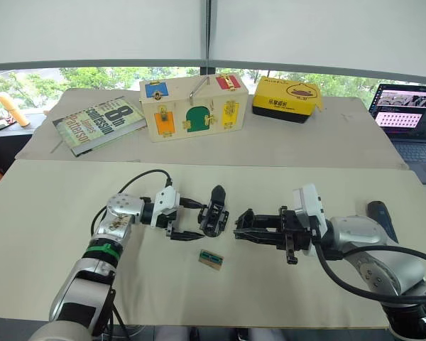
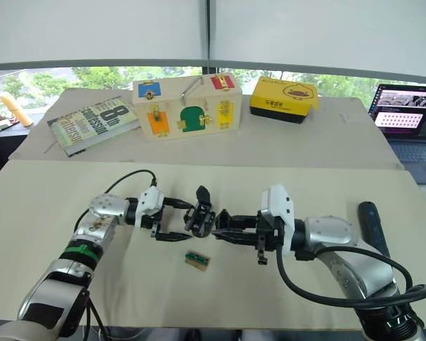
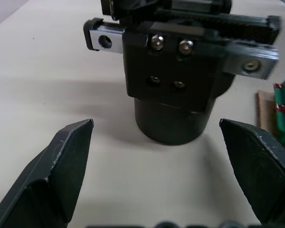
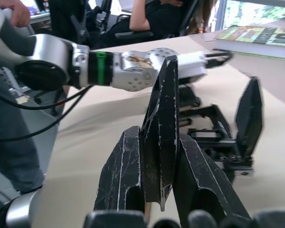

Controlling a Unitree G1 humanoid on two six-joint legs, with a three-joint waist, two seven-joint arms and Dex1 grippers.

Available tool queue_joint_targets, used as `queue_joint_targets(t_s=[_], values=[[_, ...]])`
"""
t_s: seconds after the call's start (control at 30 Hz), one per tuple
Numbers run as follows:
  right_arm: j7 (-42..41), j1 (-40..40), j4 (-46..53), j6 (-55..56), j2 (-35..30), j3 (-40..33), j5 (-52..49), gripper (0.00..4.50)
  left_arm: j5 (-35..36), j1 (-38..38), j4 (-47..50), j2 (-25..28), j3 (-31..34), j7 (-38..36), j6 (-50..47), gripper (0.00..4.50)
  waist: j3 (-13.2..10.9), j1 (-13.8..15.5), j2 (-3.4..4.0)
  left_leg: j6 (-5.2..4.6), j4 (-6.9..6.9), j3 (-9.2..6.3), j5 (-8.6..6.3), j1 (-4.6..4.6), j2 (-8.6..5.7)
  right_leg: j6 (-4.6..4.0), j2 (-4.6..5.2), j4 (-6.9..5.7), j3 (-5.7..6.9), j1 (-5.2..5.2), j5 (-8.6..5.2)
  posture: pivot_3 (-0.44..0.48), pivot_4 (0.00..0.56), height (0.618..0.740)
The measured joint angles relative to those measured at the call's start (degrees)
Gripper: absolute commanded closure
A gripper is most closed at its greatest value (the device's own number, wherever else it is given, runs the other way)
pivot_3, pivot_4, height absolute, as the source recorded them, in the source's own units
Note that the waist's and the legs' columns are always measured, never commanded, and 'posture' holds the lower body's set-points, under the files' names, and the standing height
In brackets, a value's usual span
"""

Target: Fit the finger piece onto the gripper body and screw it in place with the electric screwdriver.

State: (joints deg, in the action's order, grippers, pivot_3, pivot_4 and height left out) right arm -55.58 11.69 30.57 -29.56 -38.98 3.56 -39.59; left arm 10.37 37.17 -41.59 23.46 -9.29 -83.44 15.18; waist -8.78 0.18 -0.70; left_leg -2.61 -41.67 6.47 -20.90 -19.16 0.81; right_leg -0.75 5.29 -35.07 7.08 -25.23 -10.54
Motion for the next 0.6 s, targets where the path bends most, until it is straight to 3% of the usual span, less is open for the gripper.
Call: queue_joint_targets(t_s=[0.4, 0.5, 0.6], values=[[2.88, -1.25, 0.53, -0.73, 1.69, -0.04, 0.85, 4.07, -2.54, 1.54, -3.18, -3.87, -1.15, 1.38, 3.40, 0.00, 0.00, 0.57, -0.01, -0.06, -0.06, -0.17, -0.02, -0.03, -0.01, -0.02, 0.06, 0.00, 0.01, 0.01, 0.10, 0.000, 0.150, 0.740], [2.85, -1.92, 0.50, 0.32, 1.69, -0.02, 2.37, 4.07, -2.50, 1.54, -3.18, -4.09, -1.12, 1.08, 3.39, 0.85, 0.00, 0.59, -0.01, -0.12, -0.08, -0.17, -0.04, -0.05, -0.02, 0.01, 0.07, 0.02, 0.02, 0.01, 0.11, 0.000, 0.150, 0.740], [2.82, -1.94, 0.36, 1.25, 2.08, 0.06, 3.15, 4.07, -2.49, 1.54, -3.18, -4.33, -1.20, 0.55, 3.37, 2.21, 0.00, 0.58, -0.01, -0.13, -0.10, -0.17, -0.04, -0.05, -0.03, 0.03, 0.07, 0.03, 0.01, 0.02, 0.12, 0.000, 0.150, 0.740]])
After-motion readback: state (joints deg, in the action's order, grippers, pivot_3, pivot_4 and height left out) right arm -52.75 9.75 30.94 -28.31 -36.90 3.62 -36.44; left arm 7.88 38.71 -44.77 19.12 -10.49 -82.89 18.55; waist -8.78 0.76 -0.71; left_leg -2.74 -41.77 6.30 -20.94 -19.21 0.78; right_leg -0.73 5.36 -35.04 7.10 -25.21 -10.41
